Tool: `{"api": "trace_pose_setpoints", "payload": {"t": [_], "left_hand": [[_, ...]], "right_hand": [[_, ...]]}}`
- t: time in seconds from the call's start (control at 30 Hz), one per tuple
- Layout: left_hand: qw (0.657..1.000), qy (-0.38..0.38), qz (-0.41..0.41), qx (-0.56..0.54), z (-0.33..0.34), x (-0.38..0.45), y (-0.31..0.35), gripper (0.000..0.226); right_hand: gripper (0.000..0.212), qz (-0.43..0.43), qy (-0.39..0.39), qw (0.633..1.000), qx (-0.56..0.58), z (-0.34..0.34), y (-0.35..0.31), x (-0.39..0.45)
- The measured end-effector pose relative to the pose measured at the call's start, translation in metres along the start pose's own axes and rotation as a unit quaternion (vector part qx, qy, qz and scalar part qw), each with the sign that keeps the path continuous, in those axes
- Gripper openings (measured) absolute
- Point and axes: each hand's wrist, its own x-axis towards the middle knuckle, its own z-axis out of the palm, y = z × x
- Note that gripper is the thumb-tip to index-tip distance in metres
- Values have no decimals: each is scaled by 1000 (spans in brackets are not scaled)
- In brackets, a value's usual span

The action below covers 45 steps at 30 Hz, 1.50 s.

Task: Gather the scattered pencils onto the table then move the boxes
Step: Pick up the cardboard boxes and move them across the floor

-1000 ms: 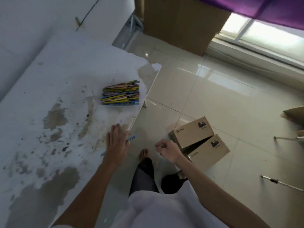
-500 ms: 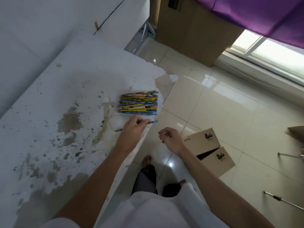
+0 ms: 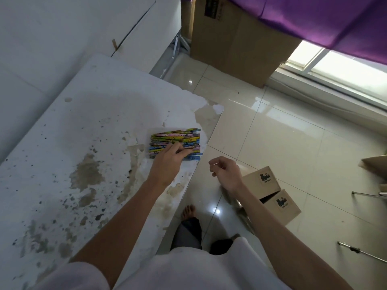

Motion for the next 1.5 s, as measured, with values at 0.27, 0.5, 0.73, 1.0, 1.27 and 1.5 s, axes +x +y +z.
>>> {"api": "trace_pose_setpoints", "payload": {"t": [0.27,0.5,0.73,1.0,1.27,1.5], "left_hand": [[998,-12,-58,-26,-6,2,9,17],[992,-64,-46,-101,-4,7,58,13],[971,-151,-22,-182,39,14,143,13],[925,-255,-161,-231,110,0,232,13],[845,-241,-357,-318,213,2,274,11],[759,-216,-505,-349,327,14,255,18]], "right_hand": [[17,2,0,1000,-4,-10,9,-2],[17,31,20,999,26,-42,36,-8],[17,76,58,995,39,-106,96,-39],[14,115,55,991,35,-194,184,-63],[9,144,20,989,-4,-240,268,-3],[14,169,20,985,-28,-225,333,102]]}}
